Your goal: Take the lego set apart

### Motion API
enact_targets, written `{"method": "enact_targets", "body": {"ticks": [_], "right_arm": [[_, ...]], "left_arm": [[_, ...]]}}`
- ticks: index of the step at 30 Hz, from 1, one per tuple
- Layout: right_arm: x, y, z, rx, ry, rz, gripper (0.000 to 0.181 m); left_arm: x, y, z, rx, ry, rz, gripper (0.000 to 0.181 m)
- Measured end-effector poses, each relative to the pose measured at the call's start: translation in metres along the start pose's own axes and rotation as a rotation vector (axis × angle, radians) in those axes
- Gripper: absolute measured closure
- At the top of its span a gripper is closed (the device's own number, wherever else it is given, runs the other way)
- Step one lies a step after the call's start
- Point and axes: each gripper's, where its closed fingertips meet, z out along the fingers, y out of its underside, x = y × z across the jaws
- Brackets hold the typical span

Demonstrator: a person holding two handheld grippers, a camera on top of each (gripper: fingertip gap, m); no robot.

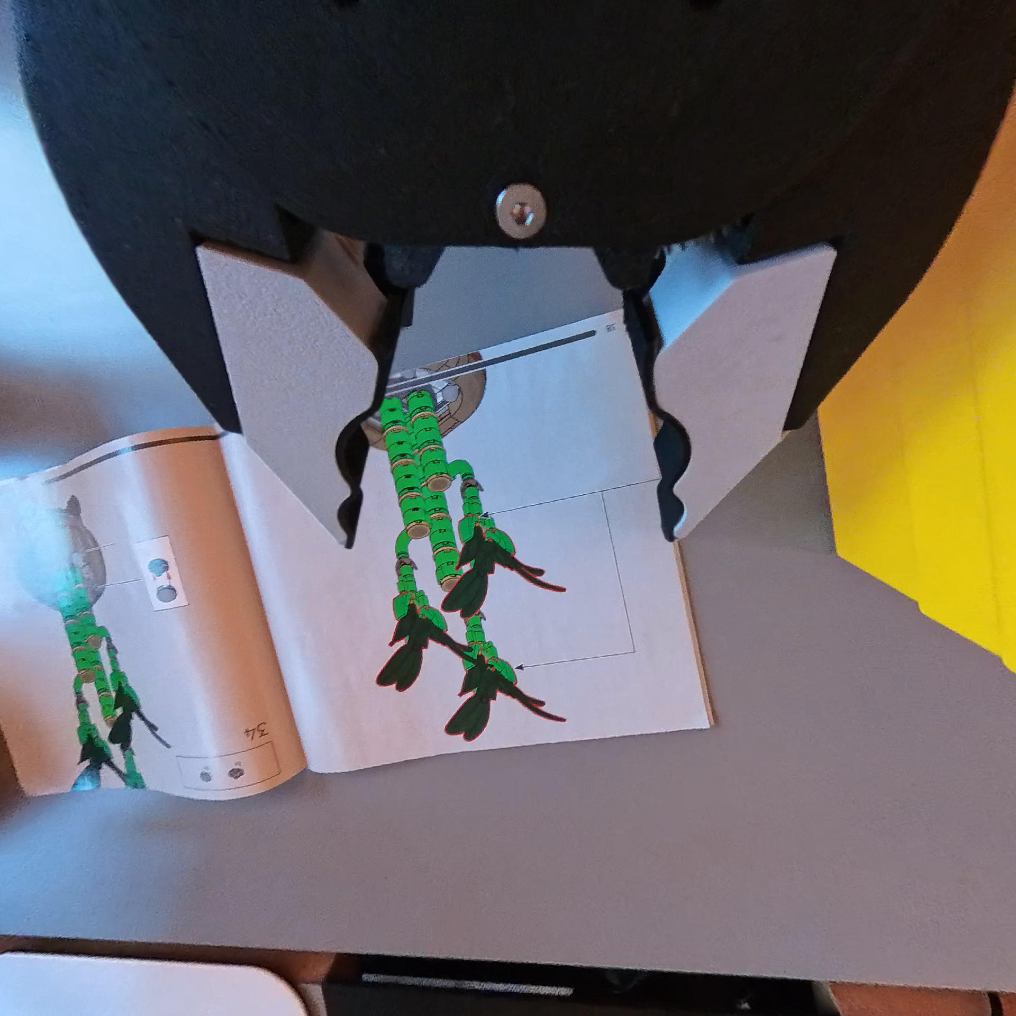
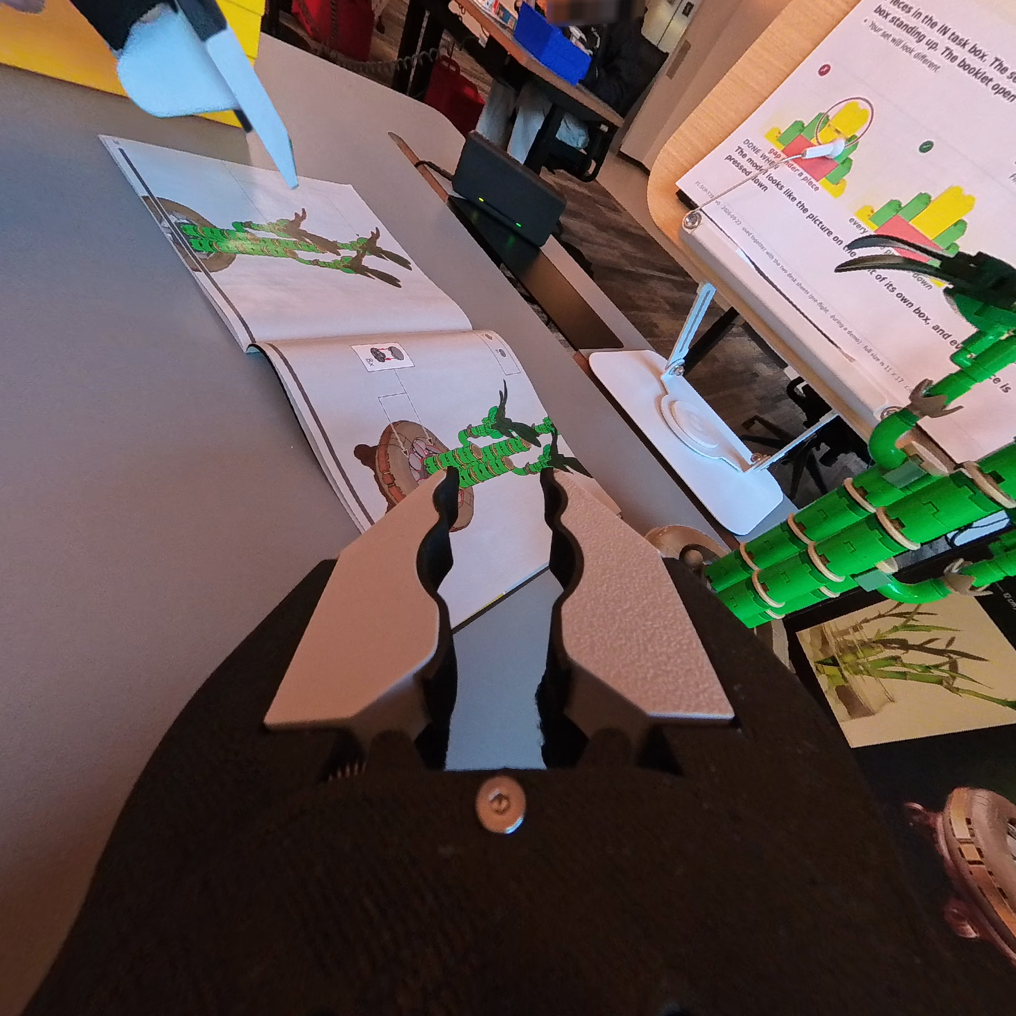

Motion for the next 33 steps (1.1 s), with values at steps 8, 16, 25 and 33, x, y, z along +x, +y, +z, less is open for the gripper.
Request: {"method": "enact_targets", "body": {"ticks": [8,16,25,33], "right_arm": [[-0.001,0.000,0.000,0.001,-0.004,-0.004,0.152],[-0.003,-0.002,-0.004,0.016,-0.010,-0.011,0.152],[-0.003,0.000,-0.006,0.015,-0.011,-0.017,0.152],[-0.006,-0.001,-0.006,0.015,-0.016,-0.033,0.152]], "left_arm": [[0.015,0.010,0.009,-0.078,0.033,0.059,0.058],[0.042,-0.016,-0.012,0.149,0.064,0.452,0.047],[0.052,0.023,-0.009,0.066,0.216,0.160,0.033],[0.036,0.032,0.000,0.103,0.008,0.311,0.023]]}}
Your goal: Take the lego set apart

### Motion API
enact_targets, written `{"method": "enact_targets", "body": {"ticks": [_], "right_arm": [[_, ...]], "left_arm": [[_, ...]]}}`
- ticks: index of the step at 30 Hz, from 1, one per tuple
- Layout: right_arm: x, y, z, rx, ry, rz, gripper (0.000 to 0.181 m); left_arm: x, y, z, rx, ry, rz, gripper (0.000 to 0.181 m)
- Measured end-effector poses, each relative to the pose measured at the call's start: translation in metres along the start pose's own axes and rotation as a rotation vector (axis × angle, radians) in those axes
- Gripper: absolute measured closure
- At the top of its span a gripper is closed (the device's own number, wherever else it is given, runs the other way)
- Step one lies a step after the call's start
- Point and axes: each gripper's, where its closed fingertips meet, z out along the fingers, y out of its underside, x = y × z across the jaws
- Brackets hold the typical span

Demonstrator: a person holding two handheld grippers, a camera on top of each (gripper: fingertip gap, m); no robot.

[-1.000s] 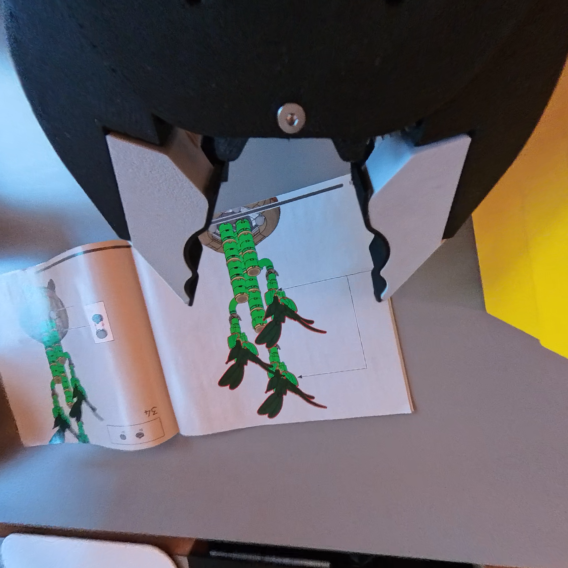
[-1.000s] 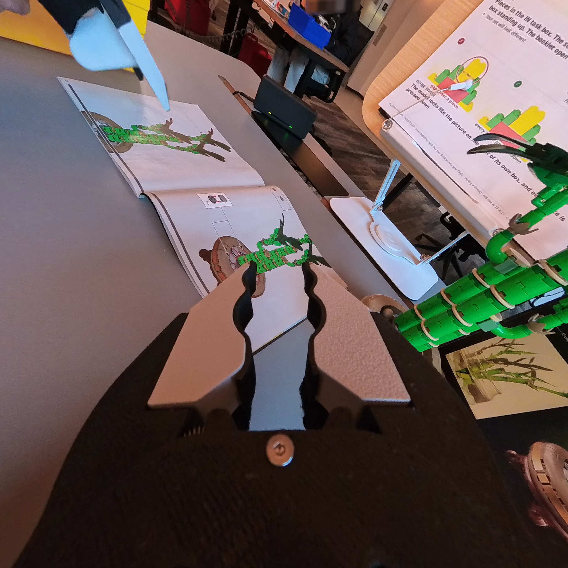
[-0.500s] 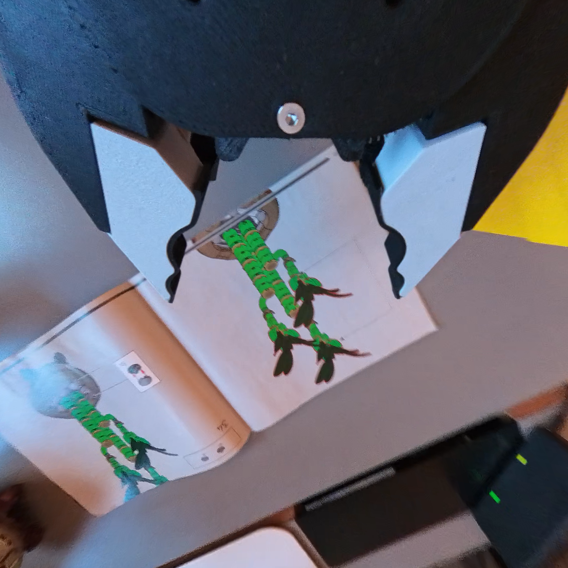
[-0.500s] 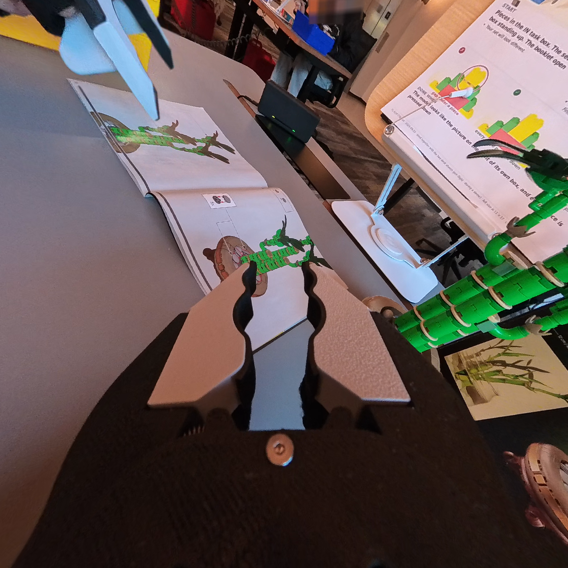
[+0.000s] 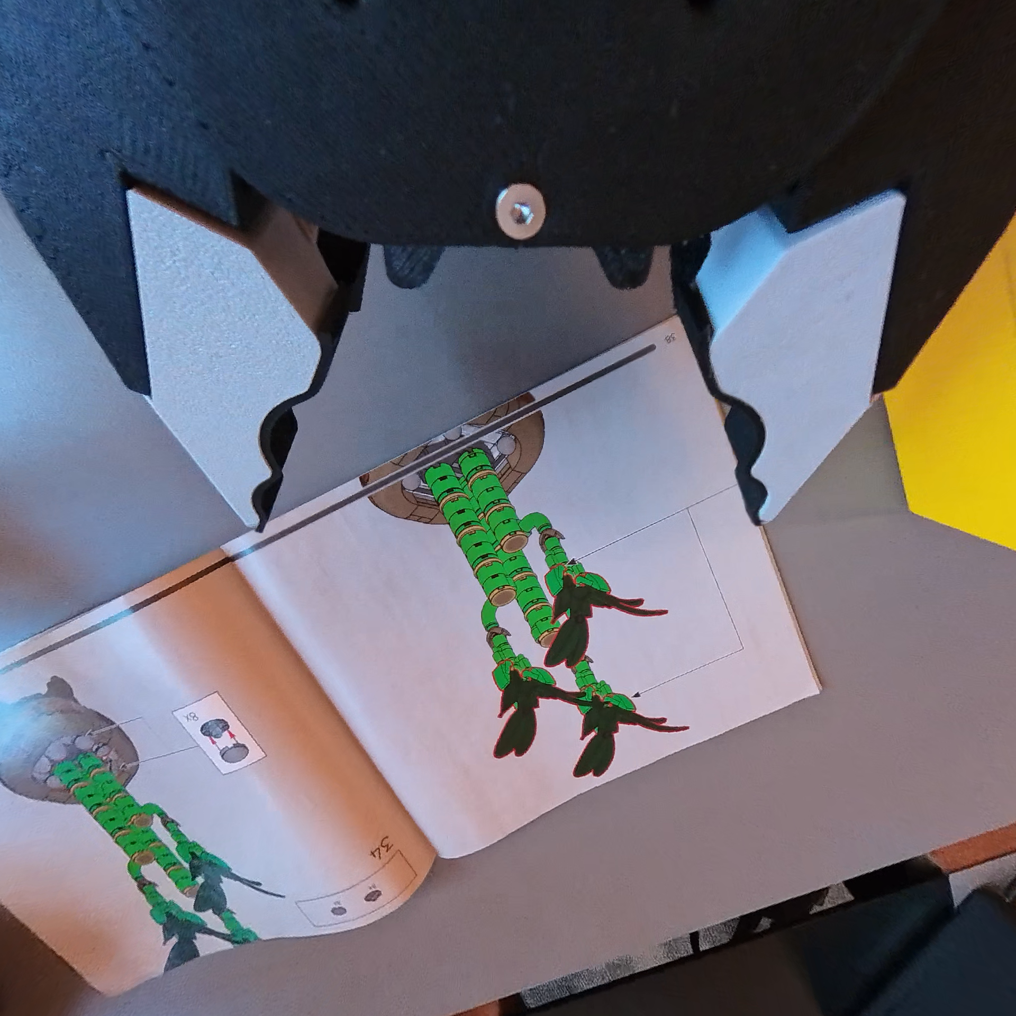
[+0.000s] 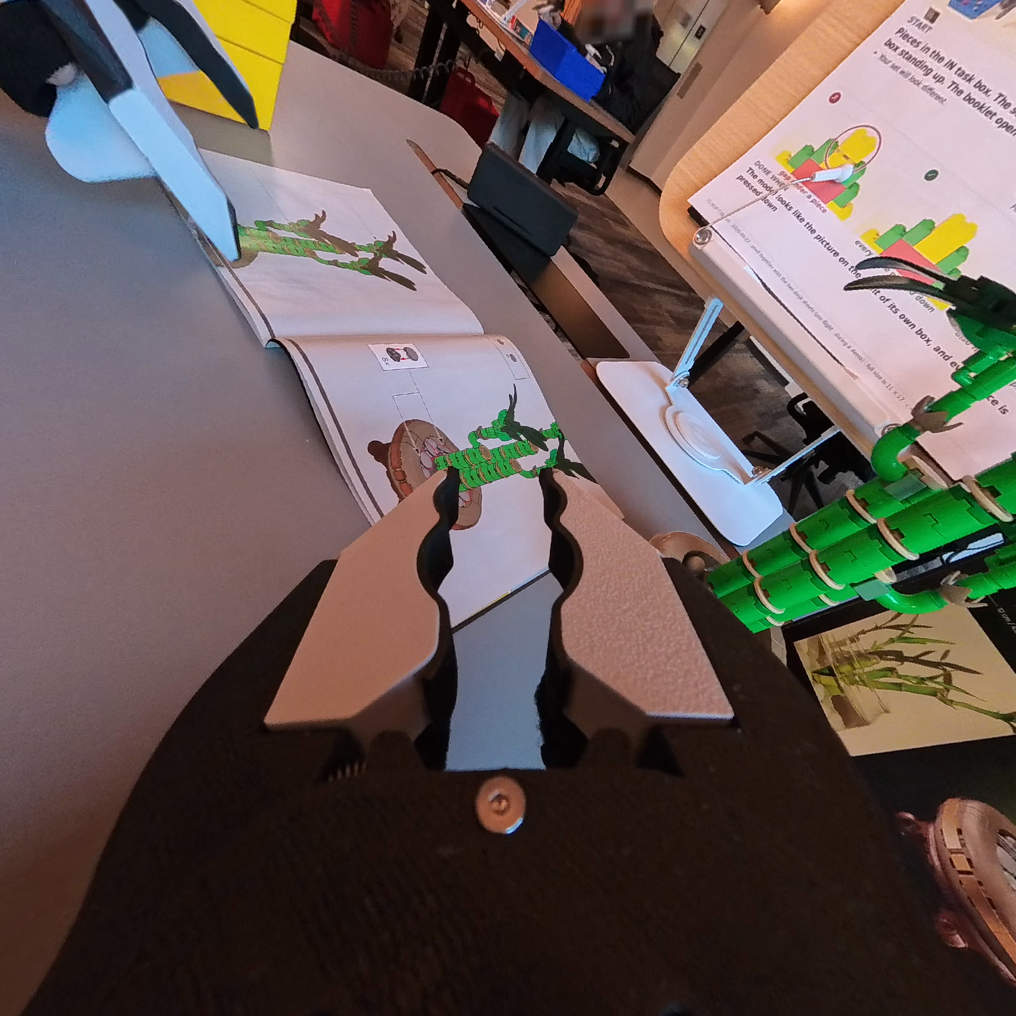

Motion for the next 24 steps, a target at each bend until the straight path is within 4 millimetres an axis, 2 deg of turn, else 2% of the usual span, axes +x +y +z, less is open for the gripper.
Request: {"method": "enact_targets", "body": {"ticks": [4,7,10,19,24], "right_arm": [[0.000,0.000,0.000,0.000,0.000,-0.002,0.152],[-0.001,0.000,0.000,0.000,-0.001,-0.005,0.152],[-0.001,-0.001,0.000,-0.001,-0.002,-0.012,0.152],[-0.002,0.000,0.000,-0.003,-0.003,-0.016,0.152],[-0.003,0.001,0.001,-0.007,-0.007,-0.017,0.152]], "left_arm": [[0.006,0.008,0.009,-0.049,-0.012,0.054,0.023],[0.009,0.017,0.015,-0.090,0.011,0.032,0.023],[0.013,0.013,0.014,-0.063,0.051,-0.008,0.023],[-0.001,0.022,0.016,-0.115,0.012,-0.060,0.023],[-0.001,0.023,0.017,-0.123,-0.006,-0.045,0.026]]}}
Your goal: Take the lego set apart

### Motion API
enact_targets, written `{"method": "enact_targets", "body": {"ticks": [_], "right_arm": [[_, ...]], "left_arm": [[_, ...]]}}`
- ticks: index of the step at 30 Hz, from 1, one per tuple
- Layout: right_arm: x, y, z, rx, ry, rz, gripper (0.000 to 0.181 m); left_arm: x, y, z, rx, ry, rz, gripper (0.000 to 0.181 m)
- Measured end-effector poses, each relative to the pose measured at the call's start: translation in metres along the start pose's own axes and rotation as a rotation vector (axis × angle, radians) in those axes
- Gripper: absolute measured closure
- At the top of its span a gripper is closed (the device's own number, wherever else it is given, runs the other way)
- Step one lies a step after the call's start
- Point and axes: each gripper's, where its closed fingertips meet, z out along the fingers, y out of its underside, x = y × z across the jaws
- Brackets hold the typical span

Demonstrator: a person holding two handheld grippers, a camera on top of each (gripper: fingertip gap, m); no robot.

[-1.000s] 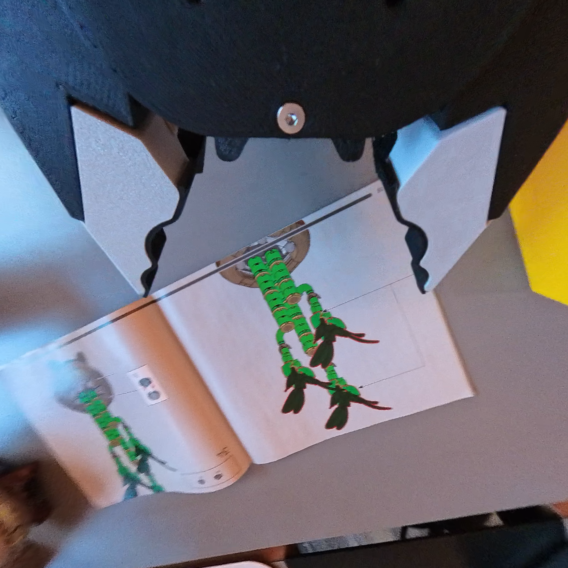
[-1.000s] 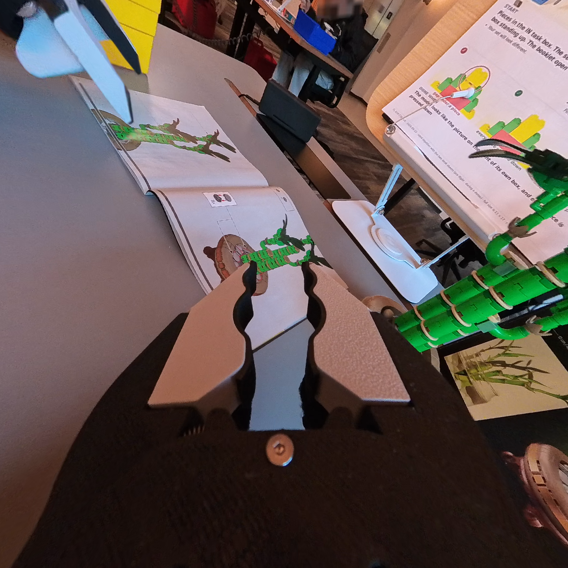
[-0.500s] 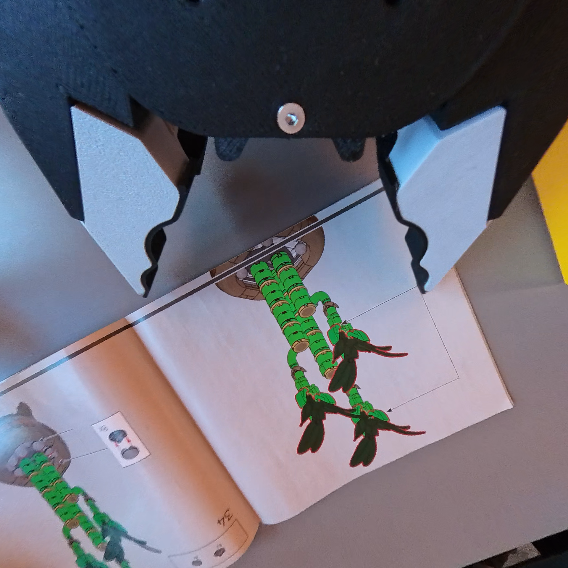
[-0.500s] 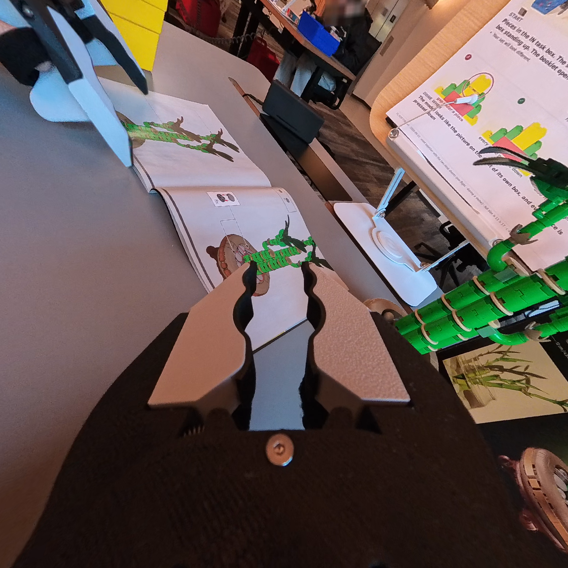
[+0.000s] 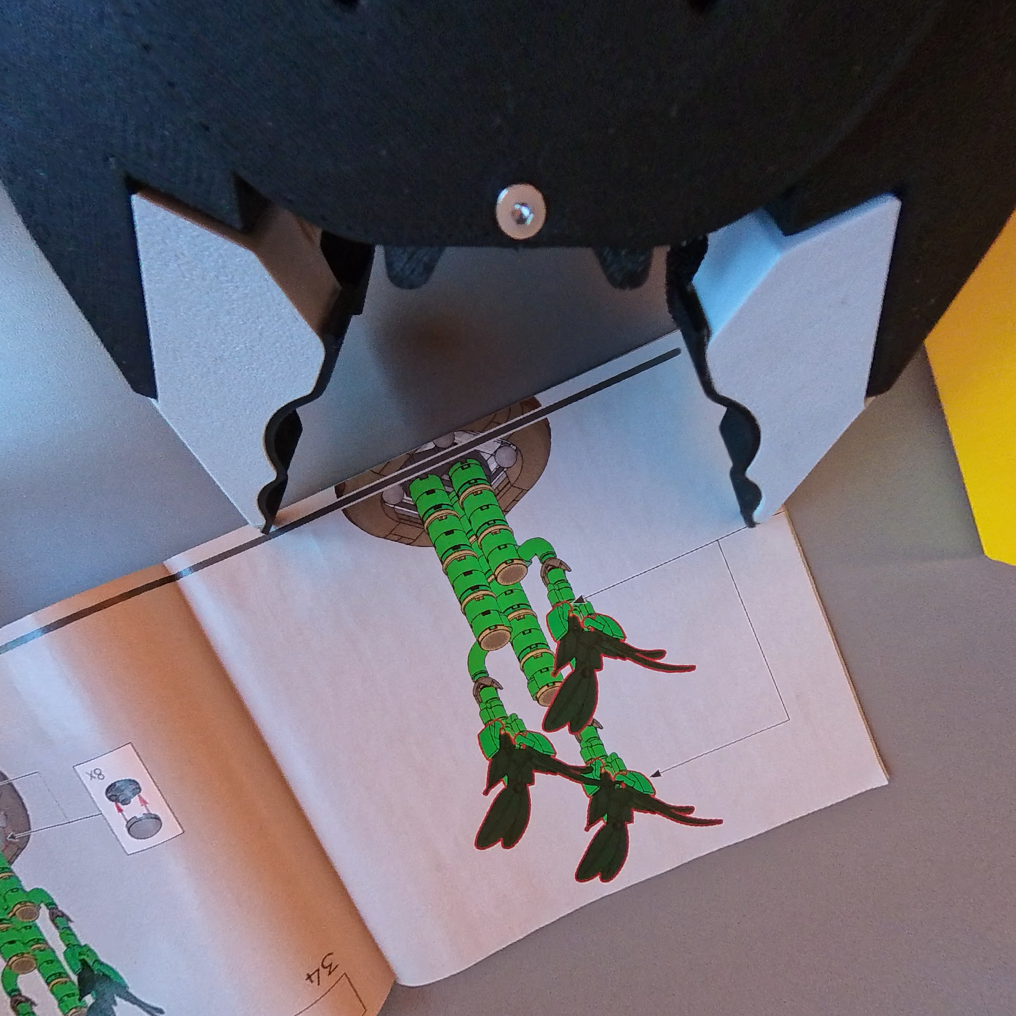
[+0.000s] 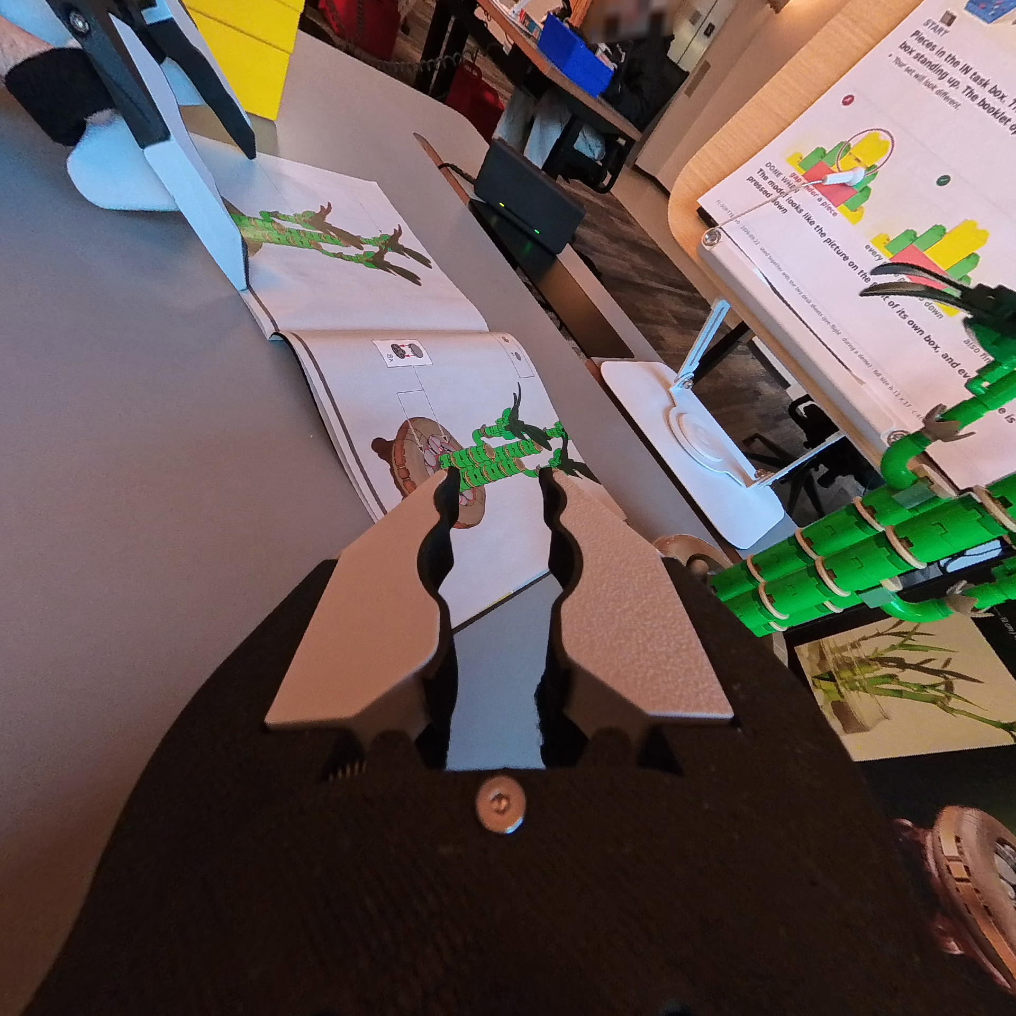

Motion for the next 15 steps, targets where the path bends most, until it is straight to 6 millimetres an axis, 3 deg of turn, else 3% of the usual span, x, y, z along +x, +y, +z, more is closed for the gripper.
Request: {"method": "enact_targets", "body": {"ticks": [15], "right_arm": [[-0.0054,0.0034,0.0048,-0.011,-0.025,0.006,0.153]], "left_arm": [[0.0004,-0.0008,0.0000,0.016,-0.001,-0.004,0.027]]}}
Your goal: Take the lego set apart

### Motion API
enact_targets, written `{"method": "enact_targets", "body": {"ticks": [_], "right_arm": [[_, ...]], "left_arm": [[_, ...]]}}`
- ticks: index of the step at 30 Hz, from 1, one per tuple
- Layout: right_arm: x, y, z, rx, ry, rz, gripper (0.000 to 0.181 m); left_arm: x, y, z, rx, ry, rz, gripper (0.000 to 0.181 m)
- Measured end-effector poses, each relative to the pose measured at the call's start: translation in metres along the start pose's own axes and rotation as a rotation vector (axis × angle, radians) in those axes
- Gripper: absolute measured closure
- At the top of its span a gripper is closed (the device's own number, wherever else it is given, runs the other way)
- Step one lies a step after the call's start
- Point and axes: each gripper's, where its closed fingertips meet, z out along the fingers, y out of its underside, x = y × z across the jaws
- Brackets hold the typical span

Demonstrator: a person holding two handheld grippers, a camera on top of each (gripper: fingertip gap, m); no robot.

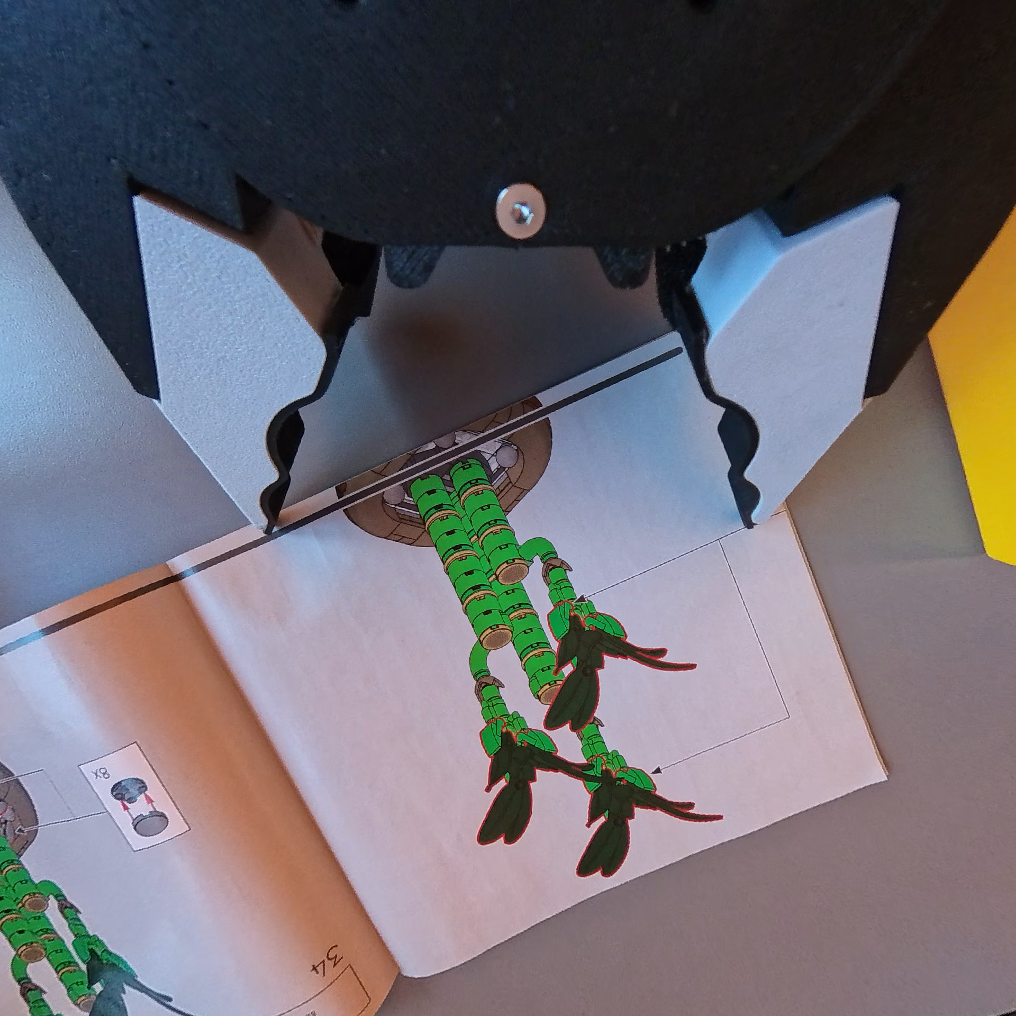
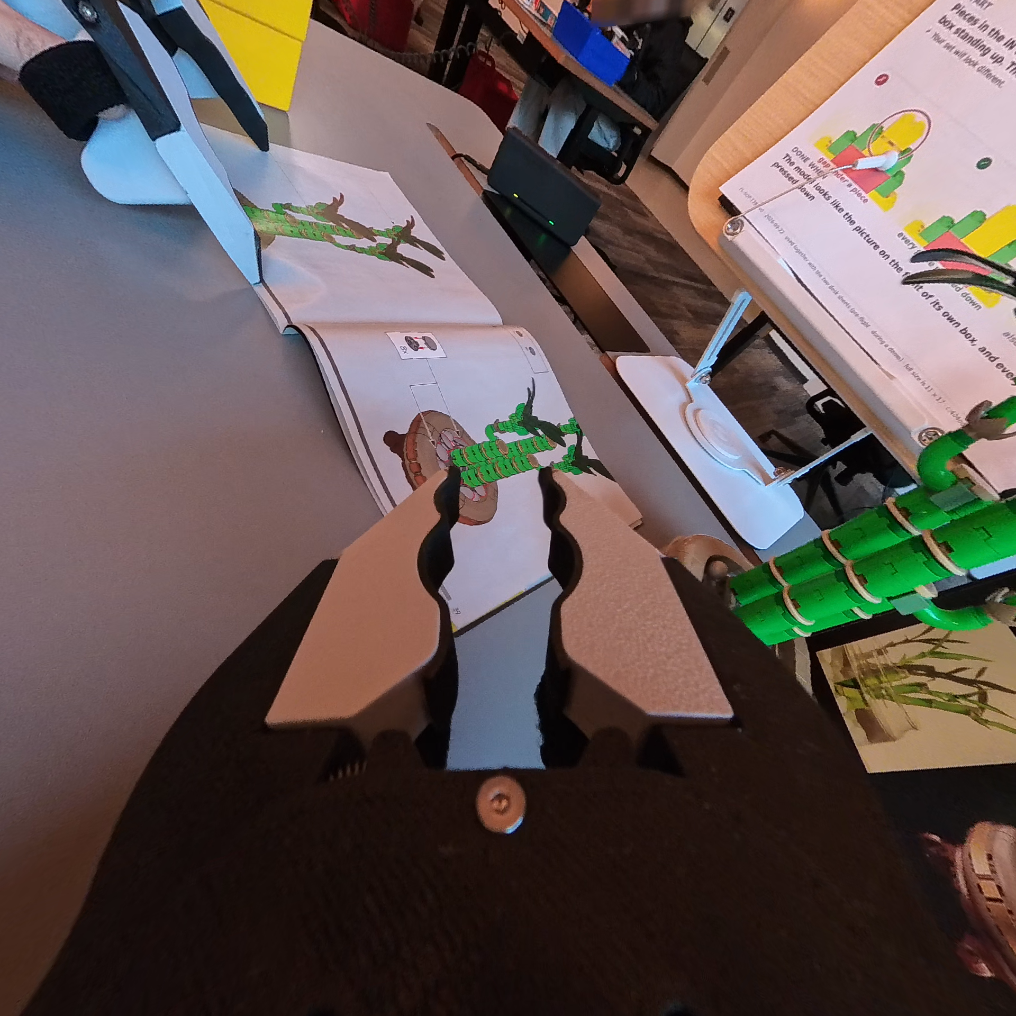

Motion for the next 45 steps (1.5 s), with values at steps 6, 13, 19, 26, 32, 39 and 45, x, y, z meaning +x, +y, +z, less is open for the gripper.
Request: {"method": "enact_targets", "body": {"ticks": [6,13,19,26,32,39,45], "right_arm": [[0.000,-0.001,0.000,0.003,0.000,0.002,0.153],[0.000,-0.001,0.000,0.003,0.000,0.001,0.153],[0.001,-0.001,0.000,0.003,0.001,0.001,0.153],[0.000,-0.001,0.000,0.002,0.000,-0.001,0.153],[0.001,-0.001,-0.001,0.003,0.001,-0.001,0.153],[-0.001,-0.002,0.000,0.004,-0.004,-0.004,0.153],[-0.003,-0.002,0.001,0.005,-0.013,-0.004,0.153]], "left_arm": [[0.000,0.000,0.000,0.009,-0.001,-0.001,0.028],[0.000,-0.001,0.000,0.029,-0.010,-0.011,0.028],[0.000,-0.001,0.000,0.029,-0.011,-0.011,0.028],[0.001,-0.001,-0.001,0.018,-0.012,-0.012,0.032],[0.007,-0.003,-0.003,0.022,0.001,0.003,0.048],[0.025,-0.007,-0.006,0.013,0.042,0.049,0.082],[0.037,-0.012,-0.004,0.015,0.073,0.074,0.091]]}}
